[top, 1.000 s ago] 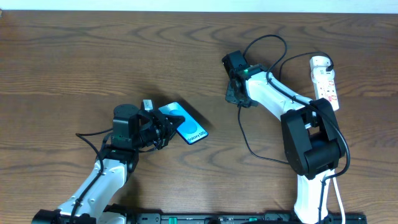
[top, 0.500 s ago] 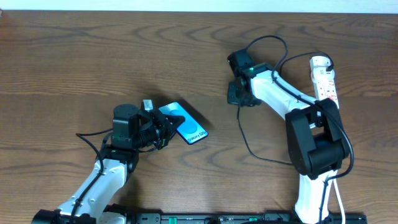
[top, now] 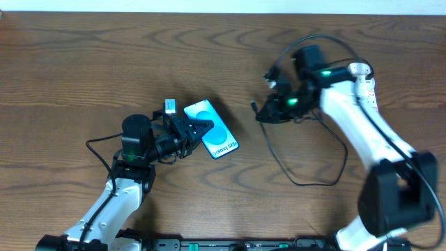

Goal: Plug charger to phone and switch on socket
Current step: 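Carry the USB-C plug with the right gripper toward the phone's bottom port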

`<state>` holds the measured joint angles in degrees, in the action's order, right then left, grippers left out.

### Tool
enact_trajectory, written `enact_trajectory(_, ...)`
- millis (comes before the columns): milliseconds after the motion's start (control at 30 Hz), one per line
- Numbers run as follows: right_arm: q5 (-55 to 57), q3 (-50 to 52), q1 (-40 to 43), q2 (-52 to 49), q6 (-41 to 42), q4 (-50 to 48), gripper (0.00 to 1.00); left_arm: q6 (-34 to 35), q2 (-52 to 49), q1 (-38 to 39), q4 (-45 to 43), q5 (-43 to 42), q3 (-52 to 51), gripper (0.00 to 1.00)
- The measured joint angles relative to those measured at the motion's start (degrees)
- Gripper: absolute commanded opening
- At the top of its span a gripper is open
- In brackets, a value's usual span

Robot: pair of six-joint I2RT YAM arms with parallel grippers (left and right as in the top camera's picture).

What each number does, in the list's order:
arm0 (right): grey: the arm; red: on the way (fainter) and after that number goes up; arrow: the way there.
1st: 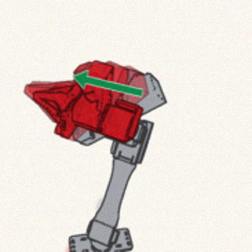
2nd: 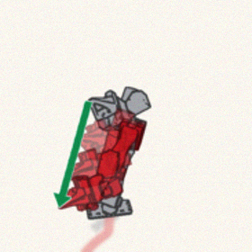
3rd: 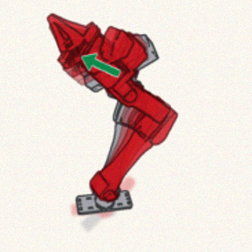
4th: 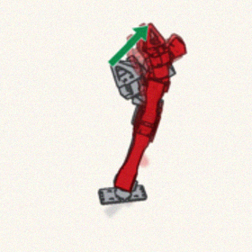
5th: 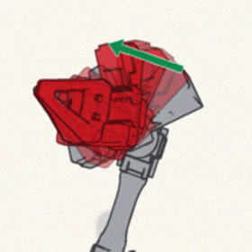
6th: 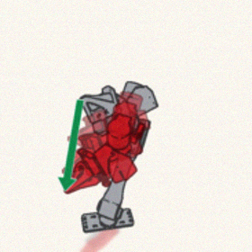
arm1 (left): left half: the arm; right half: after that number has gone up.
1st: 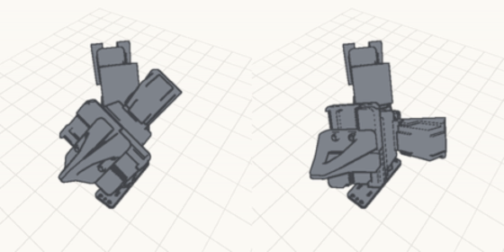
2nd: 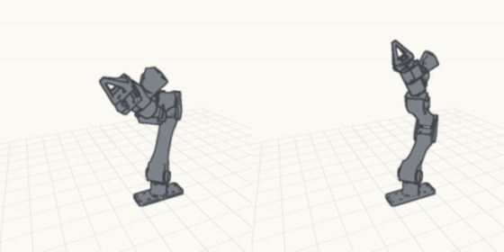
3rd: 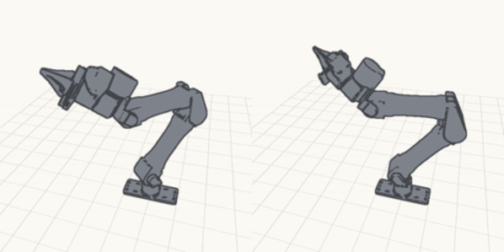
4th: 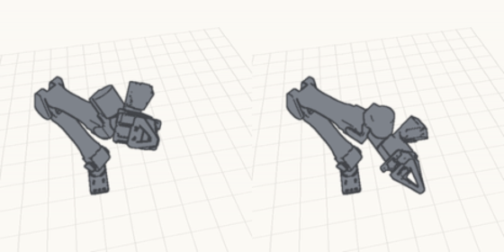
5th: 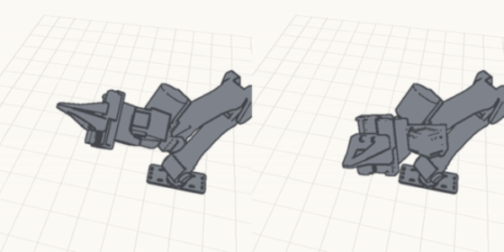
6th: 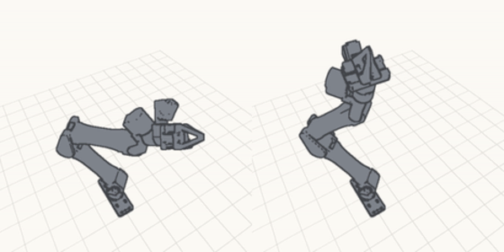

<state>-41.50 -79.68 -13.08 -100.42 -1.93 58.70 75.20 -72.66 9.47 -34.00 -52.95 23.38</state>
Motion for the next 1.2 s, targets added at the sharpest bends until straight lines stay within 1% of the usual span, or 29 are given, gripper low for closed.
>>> enact_trajectory(100, -3.3, -0.02, 2.93, 3.5, -5.9, 5.38, 0.01, -0.02, -0.07, 0.0, -0.37, -0.66, 0.68, 0.07)
enact_trajectory(267, -6.16, 0.0, 4.11, 7.91, -12.94, 12.46, 0.02, -0.02, -1.66, 0.0, -5.16, -1.25, 3.06, 0.07)
enact_trajectory(433, -7.13, 0.09, 2.58, 12.55, -15.91, 17.29, 0.01, -0.02, -4.2, 0.0, -6.84, -1.44, 4.76, 0.07)
enact_trajectory(500, -7.52, 0.87, 0.98, 14.67, -16.31, 17.31, 0.02, -0.02, -5.53, 0.0, -7.04, -1.46, 4.79, 0.07)
enact_trajectory(567, -7.82, 2.75, -1.03, 16.81, -16.06, 16.44, 0.02, 0.02, -7.17, 0.0, -9.49, -1.55, 4.74, 0.07)
enact_trajectory(667, -7.45, 6.8, -4.59, 19.52, -13.16, 11.69, 0.02, 0.15, -8.76, -0.02, -16.65, -1.77, 4.7, 0.07)
enact_trajectory(767, -4.63, 11.43, -9.05, 21.0, -7.34, 5.46, 0.02, 0.13, -8.96, -0.04, -22.95, -2.03, 4.87, 0.08)
enact_trajectory(900, 0.35, 14.25, -14.62, 20.98, -1.42, -0.28, 0.01, 0.2, -8.98, -0.04, -23.63, -2.51, 4.94, 0.07)
enact_trajectory(1033, 6.86, 14.49, -19.21, 20.98, 4.13, -3.3, 0.01, 0.2, -8.98, -0.04, -23.65, -3.78, 4.94, 0.07)
enact_trajectory(1200, 10.88, 14.49, -21.79, 20.98, 8.66, -4.74, 0.01, 0.17, -8.98, -0.04, -23.67, -4.94, 4.94, 0.07)
